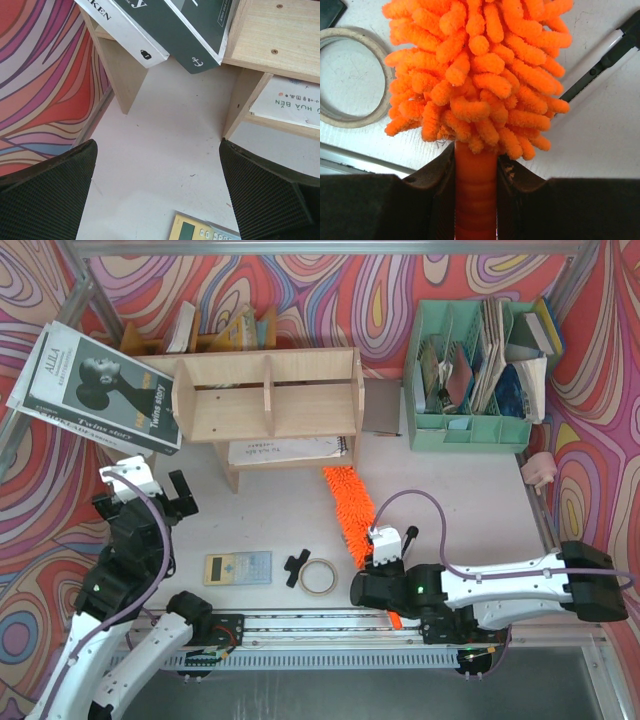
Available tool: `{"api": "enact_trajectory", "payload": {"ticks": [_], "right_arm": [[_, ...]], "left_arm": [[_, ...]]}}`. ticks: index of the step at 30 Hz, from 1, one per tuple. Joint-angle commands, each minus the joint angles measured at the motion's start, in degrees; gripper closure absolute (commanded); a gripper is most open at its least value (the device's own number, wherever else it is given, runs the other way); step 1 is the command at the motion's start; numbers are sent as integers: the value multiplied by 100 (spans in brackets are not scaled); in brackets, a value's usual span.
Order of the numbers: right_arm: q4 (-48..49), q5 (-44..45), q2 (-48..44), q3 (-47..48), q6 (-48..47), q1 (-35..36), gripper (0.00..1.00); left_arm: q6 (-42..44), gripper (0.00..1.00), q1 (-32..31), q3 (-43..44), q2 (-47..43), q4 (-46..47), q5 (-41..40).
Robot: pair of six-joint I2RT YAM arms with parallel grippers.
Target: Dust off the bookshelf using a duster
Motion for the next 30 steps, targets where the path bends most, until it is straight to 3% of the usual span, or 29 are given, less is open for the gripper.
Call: {"api": "enact_trajectory", "payload": {"ticks": [1, 10, 21, 30], "right_arm": [[103, 419, 301, 264, 48, -107, 100], [666, 58, 274, 148, -430, -551, 100], [986, 75, 84, 236, -1132, -581, 100], [638, 364, 44, 166, -743, -668, 100]], "left_arm": [[-107, 1, 22, 128, 98, -114, 83], [-104, 1, 25, 152, 204, -149, 82], [-71, 2, 20, 121, 173, -109, 38], [-66, 2, 19, 127, 236, -119, -9]]}}
